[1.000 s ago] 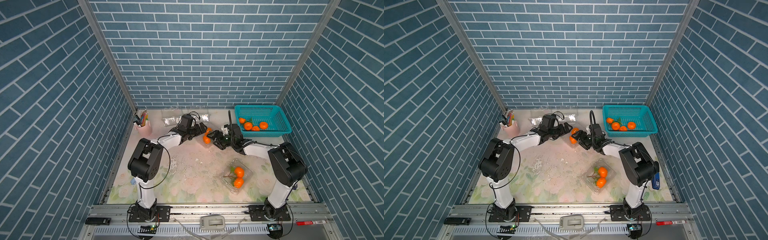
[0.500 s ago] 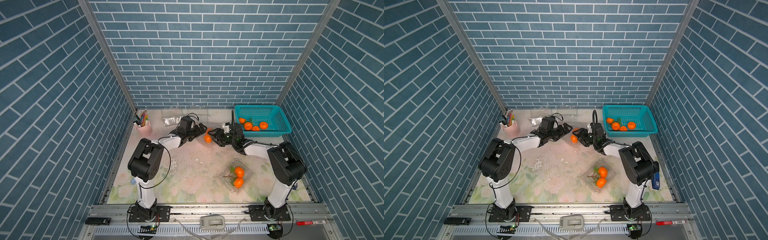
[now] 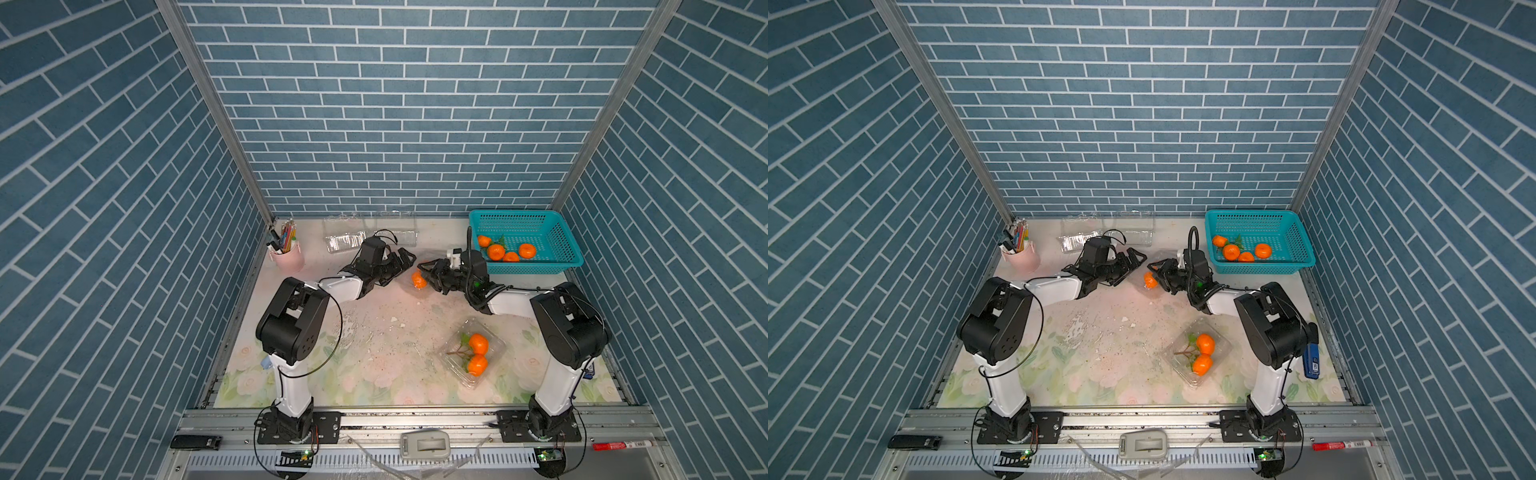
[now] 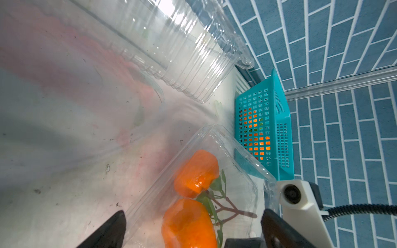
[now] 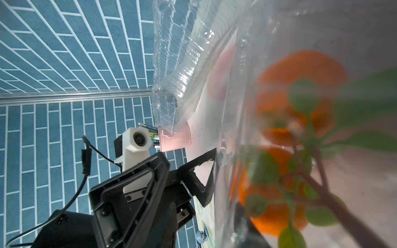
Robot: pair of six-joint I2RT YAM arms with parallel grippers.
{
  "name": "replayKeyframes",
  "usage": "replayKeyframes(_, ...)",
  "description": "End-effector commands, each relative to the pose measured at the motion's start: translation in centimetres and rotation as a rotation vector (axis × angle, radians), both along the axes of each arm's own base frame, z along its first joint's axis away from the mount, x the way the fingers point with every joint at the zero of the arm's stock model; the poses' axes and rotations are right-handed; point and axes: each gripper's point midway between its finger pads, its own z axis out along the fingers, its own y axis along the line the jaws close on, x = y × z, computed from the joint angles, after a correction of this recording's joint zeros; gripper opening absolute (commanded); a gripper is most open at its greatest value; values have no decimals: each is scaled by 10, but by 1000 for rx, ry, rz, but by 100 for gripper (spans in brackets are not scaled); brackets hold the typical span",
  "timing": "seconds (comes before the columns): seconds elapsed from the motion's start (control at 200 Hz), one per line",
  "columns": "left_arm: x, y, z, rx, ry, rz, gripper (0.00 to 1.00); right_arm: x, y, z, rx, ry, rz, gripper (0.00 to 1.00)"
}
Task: Take oranges out of containers
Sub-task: Open the packing box at the center of the board.
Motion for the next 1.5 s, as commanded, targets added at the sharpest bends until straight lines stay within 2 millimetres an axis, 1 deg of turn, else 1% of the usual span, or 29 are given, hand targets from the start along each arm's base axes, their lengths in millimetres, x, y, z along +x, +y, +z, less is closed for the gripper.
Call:
replayKeyframes(0.0,-7,-7,22,-60,-32,-31,99,3,-3,-7,23,37,-47,39)
replayKeyframes(0.135,-8,9,18,-25,-19,-13,99,1,-8,-12,16,53,-77,34)
replayKeyframes(0.235,-9,15,19,-10,-10,-24,99,2,-11,-15,19,69,-102,29)
replayKeyframes(0.455,-16,39,23,8,-26,21,99,5,-12,-15,26,83,-127,27)
replayKeyframes(0.585,-29,45,26,-25,-60,28,99,11,-9,-8,47,82,-129,27)
replayKeyframes(0.625,-35,48,23,-29,-63,31,99,13,-7,-6,51,81,-129,27)
replayKeyframes(0.63,-35,48,25,-31,-69,33,99,13,-7,-6,52,81,-128,27)
replayKeyframes(0.64,-38,49,21,-29,-62,33,99,14,-6,-5,54,80,-128,27)
replayKeyframes(0.69,-44,53,22,-35,-80,42,99,16,-5,-3,59,77,-130,27)
replayKeyframes(0.695,-46,54,18,-32,-74,42,99,17,-5,-3,59,78,-130,27)
replayKeyframes(0.715,-48,56,21,-37,-86,47,99,18,-5,-2,60,76,-130,27)
replayKeyframes(0.79,-59,63,17,-48,-98,68,99,21,-3,0,60,74,-130,27)
replayKeyframes(0.815,-58,64,21,-60,-113,75,99,21,-3,-1,59,75,-131,26)
replayKeyframes(0.83,-64,66,14,-54,-103,78,99,22,-2,0,60,75,-131,26)
replayKeyframes(0.91,-72,70,5,-73,-97,97,99,24,-2,0,62,77,-135,26)
replayKeyframes(1.02,-79,70,-9,-139,-76,122,99,25,-2,-2,66,83,-145,25)
replayKeyframes(1.045,-80,69,-10,-165,-72,134,99,25,-3,-2,68,82,-149,25)
replayKeyframes(1.125,-83,68,-22,-181,-49,159,99,25,-4,-2,75,87,-158,24)
replayKeyframes(1.265,-89,57,-41,-179,6,169,98,26,-3,-2,83,93,-160,23)
replayKeyframes(1.445,-91,58,-63,-199,75,236,97,24,-1,-2,94,94,-156,22)
replayKeyframes(1.495,-90,56,-65,-211,82,241,97,23,0,-3,101,99,-156,22)
